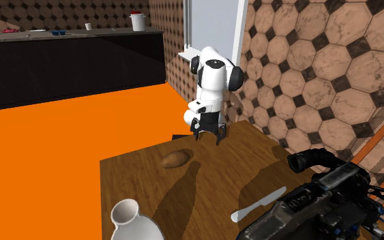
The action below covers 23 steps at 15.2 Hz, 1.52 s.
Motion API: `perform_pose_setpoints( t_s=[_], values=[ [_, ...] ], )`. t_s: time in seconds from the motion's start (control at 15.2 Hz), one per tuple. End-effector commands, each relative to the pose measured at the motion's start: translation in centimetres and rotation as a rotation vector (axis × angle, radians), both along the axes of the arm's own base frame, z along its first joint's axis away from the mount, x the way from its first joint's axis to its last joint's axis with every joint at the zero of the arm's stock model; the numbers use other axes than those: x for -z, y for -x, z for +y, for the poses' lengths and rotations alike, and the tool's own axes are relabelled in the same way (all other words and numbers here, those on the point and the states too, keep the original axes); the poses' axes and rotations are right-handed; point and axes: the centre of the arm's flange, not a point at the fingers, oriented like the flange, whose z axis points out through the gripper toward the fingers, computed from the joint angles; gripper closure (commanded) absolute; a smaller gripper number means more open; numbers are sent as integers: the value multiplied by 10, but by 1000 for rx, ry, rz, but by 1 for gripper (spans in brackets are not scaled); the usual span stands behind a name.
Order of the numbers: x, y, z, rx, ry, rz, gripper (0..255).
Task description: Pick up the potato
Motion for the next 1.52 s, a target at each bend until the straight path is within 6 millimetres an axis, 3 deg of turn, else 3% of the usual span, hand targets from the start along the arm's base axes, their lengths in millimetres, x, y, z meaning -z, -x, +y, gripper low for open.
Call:
perform_pose_setpoints(
  t_s=[0.0,0.4,0.79,1.39,1.45],
  values=[
    [-3,-22,-12,124,9,-23,0],
    [-20,-72,-54,476,39,-87,0],
    [-40,-103,-108,807,67,-147,0],
    [0,-103,-108,807,67,-147,0],
    [1,-102,-107,807,67,-147,255]
  ],
)
